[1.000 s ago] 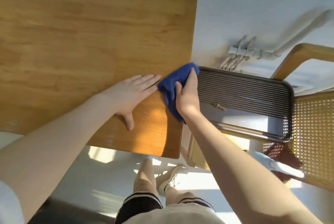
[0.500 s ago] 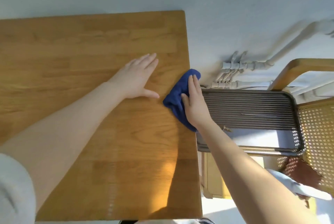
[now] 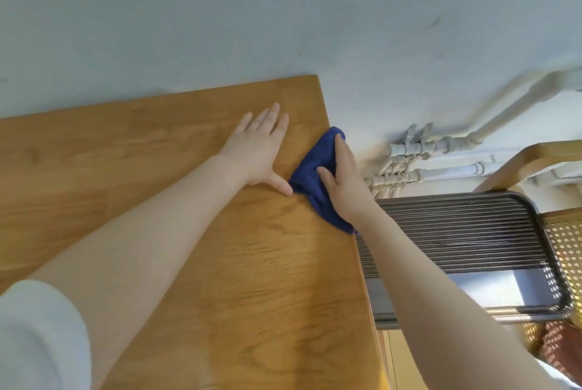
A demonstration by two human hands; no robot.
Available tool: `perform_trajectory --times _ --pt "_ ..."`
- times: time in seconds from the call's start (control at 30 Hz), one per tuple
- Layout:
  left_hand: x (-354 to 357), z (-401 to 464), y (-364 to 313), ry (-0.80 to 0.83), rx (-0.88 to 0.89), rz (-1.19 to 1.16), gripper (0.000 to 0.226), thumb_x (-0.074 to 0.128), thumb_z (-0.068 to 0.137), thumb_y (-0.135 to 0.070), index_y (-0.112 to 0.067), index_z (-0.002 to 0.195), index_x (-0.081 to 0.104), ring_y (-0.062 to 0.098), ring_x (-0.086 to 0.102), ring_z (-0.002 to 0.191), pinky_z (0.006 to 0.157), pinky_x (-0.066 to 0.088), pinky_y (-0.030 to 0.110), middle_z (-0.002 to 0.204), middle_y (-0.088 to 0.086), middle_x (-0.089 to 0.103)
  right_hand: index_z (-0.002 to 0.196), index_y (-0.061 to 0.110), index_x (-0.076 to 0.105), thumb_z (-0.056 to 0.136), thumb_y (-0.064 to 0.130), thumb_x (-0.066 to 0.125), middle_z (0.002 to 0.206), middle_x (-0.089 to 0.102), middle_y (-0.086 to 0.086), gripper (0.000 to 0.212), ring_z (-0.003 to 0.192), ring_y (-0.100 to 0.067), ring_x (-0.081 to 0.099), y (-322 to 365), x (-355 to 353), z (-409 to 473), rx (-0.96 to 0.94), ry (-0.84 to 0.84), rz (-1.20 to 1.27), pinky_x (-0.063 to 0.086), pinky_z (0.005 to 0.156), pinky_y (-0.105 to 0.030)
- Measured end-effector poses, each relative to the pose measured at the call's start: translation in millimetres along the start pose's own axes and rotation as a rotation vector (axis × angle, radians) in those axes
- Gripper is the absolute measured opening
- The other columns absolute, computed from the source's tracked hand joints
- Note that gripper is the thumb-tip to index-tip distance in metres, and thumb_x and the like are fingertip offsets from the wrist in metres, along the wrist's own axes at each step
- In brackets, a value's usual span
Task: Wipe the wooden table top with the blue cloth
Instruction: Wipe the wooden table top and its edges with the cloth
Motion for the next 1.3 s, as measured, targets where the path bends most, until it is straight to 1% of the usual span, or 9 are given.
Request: perform_trajectory --times 0.1,0.2,0.4,0.63,0.93,1.03,1.1,1.2,1.3 --pt "0 14 10 -0.005 -0.081 0.004 0.136 0.067 0.055 -0.073 -0.011 0.149 -0.010 0.024 -0.007 0.146 0.118 -0.003 0.040 0.156 0.014 -0.014 0.145 0.009 0.014 0.096 0.013 0.040 0.145 0.033 -0.013 0.055 0.129 -0.025 0.037 9 -3 55 0.002 -0.021 -0.029 0.029 0.103 -0.028" --pt "-3 29 13 0.009 -0.089 0.019 0.144 0.067 0.049 -0.077 -0.011 0.148 -0.014 0.025 -0.008 0.145 0.118 -0.002 0.041 0.156 0.014 -0.016 0.147 0.011 0.005 0.098 0.015 0.038 0.154 0.016 -0.008 0.060 0.139 -0.021 0.024 14 -9 95 0.017 -0.012 -0.027 0.020 0.107 -0.026" --pt "4 34 21 0.053 -0.038 -0.116 0.146 0.067 0.045 -0.077 -0.010 0.148 -0.010 0.023 -0.009 0.145 0.119 0.000 0.035 0.156 0.012 -0.017 0.148 0.019 0.005 0.098 0.016 0.039 0.149 0.029 -0.007 0.061 0.131 -0.019 0.036 4 -8 78 0.001 0.001 0.042 0.027 0.101 -0.024" --pt "3 36 22 0.048 -0.018 -0.148 0.146 0.068 0.045 -0.076 -0.009 0.148 -0.011 0.024 -0.010 0.145 0.119 -0.001 0.034 0.155 0.013 -0.019 0.147 0.014 0.010 0.098 0.014 0.039 0.153 0.020 -0.005 0.057 0.138 -0.018 0.024 18 -11 138 0.026 -0.018 0.060 0.017 0.100 -0.017" --pt "3 36 22 0.058 -0.021 -0.172 0.146 0.070 0.046 -0.073 -0.008 0.148 -0.012 0.024 -0.012 0.145 0.119 0.000 0.035 0.155 0.012 -0.020 0.148 0.016 0.004 0.098 0.014 0.038 0.153 0.020 -0.010 0.060 0.138 -0.021 0.026 5 -7 69 -0.007 0.037 0.022 0.021 0.111 -0.030" --pt "1 40 24 0.070 -0.037 -0.154 0.146 0.070 0.046 -0.073 -0.008 0.148 -0.012 0.024 -0.011 0.145 0.119 0.001 0.035 0.156 0.011 -0.019 0.147 0.017 0.005 0.099 0.018 0.036 0.149 0.026 -0.006 0.057 0.125 -0.010 0.034 16 -11 93 0.061 0.030 0.055 0.023 0.094 -0.014" --pt "3 39 22 0.068 -0.045 -0.142 0.145 0.069 0.047 -0.074 -0.008 0.148 -0.011 0.023 -0.011 0.145 0.119 0.002 0.035 0.156 0.011 -0.019 0.147 0.016 0.004 0.100 0.018 0.035 0.147 0.030 -0.007 0.057 0.117 -0.009 0.037 18 -12 99 0.069 0.028 0.047 0.024 0.090 -0.015" --pt "6 35 21 0.064 -0.063 -0.133 0.144 0.068 0.048 -0.074 -0.010 0.148 -0.012 0.021 -0.011 0.145 0.119 0.001 0.035 0.156 0.008 -0.019 0.147 0.013 -0.001 0.098 0.015 0.038 0.154 0.014 -0.006 0.063 0.136 -0.012 0.024 12 -9 62 0.033 0.062 0.033 0.018 0.104 -0.017" --pt "4 34 21 0.064 -0.118 -0.101 0.142 0.067 0.049 -0.076 -0.013 0.149 -0.011 0.022 -0.011 0.145 0.118 -0.001 0.038 0.157 0.007 -0.017 0.147 0.021 -0.004 0.098 0.020 0.040 0.130 0.046 -0.005 0.067 0.100 -0.003 0.052 0 -4 -4 0.082 0.081 0.016 0.038 0.082 -0.014"
Point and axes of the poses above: each hand's wrist, its own z-axis towards the middle knuckle, its own x-axis out of the palm, y = z × x, the point moved 2 cm from there along z, towards the middle knuckle
